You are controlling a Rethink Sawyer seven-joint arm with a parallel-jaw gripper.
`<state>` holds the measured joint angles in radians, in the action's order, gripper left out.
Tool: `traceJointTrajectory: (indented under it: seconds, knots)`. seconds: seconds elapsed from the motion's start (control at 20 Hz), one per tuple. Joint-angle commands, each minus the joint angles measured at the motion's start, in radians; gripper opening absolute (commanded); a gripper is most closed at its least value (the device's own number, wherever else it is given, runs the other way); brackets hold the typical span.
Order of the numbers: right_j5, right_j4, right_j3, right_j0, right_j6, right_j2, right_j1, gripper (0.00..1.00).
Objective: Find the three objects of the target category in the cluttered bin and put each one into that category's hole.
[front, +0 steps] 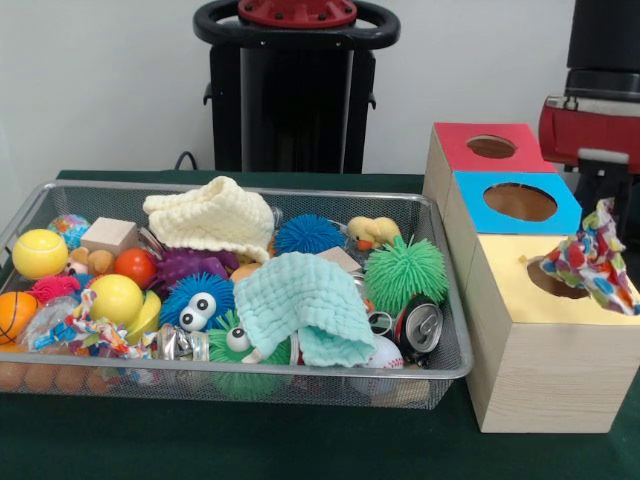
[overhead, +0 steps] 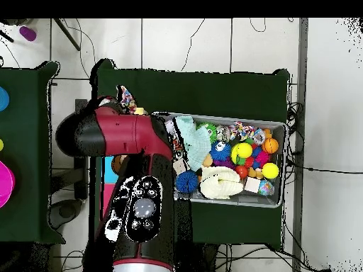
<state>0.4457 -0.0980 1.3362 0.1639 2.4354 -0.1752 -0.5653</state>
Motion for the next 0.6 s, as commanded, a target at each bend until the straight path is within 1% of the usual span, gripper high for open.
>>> traceJointTrajectory:
  seconds: [0.05,0.15,0.4,0.6]
  knots:
    - [-0.064,-0.053,0.114,0.006,0.252,-0.014,0.086,0.00]
    - [-0.070,-0.060,0.117,0.011,0.249,-0.025,0.096,0.00]
    - [-0.080,-0.076,0.131,0.007,0.223,-0.021,0.101,0.00]
    - [-0.028,-0.093,0.150,0.000,0.202,-0.007,0.094,0.00]
